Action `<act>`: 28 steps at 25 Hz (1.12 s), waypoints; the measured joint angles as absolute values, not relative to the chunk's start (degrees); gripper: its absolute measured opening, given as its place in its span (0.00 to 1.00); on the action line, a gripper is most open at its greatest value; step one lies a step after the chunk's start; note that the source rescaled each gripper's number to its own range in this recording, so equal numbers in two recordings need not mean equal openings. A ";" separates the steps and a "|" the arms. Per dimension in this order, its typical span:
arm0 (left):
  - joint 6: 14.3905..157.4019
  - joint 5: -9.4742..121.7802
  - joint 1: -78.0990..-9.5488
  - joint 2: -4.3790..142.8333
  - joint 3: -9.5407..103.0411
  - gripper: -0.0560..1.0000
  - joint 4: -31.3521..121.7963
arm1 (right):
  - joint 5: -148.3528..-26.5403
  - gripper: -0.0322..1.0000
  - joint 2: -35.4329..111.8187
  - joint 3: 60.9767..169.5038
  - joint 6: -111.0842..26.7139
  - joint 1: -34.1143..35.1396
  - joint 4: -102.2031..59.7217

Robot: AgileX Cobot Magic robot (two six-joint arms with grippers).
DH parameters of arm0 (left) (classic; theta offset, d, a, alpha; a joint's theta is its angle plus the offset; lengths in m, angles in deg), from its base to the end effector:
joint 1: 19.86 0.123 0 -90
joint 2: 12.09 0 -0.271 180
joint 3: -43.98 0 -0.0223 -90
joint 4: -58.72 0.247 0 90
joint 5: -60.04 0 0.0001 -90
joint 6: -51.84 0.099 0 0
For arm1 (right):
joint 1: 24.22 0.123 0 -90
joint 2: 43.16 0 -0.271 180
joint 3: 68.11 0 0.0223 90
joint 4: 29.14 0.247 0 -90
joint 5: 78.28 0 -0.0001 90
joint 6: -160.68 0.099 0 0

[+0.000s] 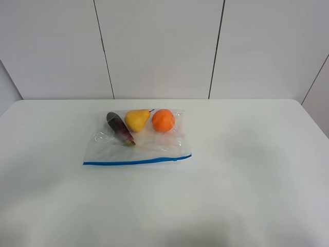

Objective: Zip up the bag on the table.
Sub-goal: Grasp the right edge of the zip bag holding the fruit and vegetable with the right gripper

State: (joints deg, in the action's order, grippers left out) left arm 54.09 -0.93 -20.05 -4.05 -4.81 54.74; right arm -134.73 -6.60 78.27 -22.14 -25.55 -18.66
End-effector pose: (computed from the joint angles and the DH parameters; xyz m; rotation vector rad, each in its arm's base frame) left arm 0.0136 -0.0061 0.2686 0.0468 2.0540 -0.0610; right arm 0.0864 0.0130 0.3313 -0.0016 2.1999 0.1840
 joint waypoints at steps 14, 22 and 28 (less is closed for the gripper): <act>54.09 -0.93 -20.05 -4.05 -4.81 1.00 54.74 | -132.79 1.00 52.36 100.94 -32.59 -25.55 5.86; 54.09 -0.93 -20.05 -4.05 -4.81 1.00 54.74 | -132.24 0.95 73.54 105.67 -41.77 -19.65 18.67; 54.09 -0.93 -20.05 -4.05 -4.81 1.00 54.74 | -131.07 0.93 83.19 111.15 -42.64 -15.20 20.73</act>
State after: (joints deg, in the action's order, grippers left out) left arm 54.09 -0.93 -20.05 -4.05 -4.81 54.74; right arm -131.07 83.19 111.15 -42.64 -15.20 20.73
